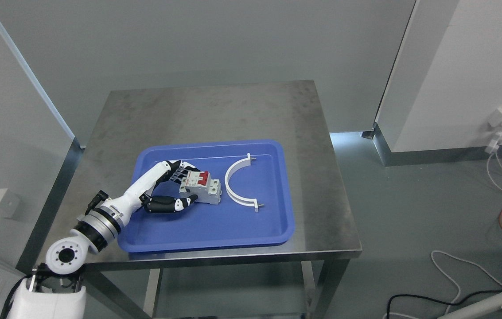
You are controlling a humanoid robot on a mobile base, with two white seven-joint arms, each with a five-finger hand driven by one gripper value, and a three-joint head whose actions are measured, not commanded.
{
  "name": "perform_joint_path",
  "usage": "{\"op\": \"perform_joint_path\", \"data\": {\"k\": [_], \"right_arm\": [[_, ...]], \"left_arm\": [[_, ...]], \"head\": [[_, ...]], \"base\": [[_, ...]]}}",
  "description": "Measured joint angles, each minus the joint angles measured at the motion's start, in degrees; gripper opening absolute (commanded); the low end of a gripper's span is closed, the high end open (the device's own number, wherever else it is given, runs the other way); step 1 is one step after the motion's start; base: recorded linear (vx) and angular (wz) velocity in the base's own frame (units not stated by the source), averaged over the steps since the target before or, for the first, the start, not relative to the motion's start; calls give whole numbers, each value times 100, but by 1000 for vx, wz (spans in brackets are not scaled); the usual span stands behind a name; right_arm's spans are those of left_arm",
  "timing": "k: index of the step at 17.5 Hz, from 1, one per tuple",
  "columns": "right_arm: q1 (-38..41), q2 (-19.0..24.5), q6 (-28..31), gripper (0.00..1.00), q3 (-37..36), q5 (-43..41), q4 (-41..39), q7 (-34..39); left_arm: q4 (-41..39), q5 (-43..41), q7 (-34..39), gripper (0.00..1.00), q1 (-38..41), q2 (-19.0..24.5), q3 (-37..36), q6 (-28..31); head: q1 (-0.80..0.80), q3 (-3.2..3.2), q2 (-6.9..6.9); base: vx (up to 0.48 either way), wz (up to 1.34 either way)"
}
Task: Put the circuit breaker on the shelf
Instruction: 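Lift the circuit breaker off the blue tray with the left hand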
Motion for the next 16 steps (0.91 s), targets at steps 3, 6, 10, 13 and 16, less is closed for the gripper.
{"op": "perform_joint_path", "data": {"k": [3,6,10,13,16], "right_arm": [[0,0,0,100,0,0,0,-7],[0,0,0,100,0,0,0,-11],[-1,0,0,100,0,0,0,-13],[-2,0,-1,100,0,0,0,-16],[-2,0,-5,100,0,0,0,-16]], "left_arm": [[40,35,-4,2,-80,-164,191,-137],[66,273,167,6,-446,-450,670,-165],[89,886,1530,11,-701,-710,1235,-274],[95,1184,2391,11,-629,-852,1514,-955],[61,1331,2637,10,-424,-953,1673,-1350]], "head": [[0,0,0],[0,0,0],[0,0,0],[0,0,0],[0,0,0]], "base": [[0,0],[0,-3],[-12,-17],[-47,-38],[-147,-36]]}}
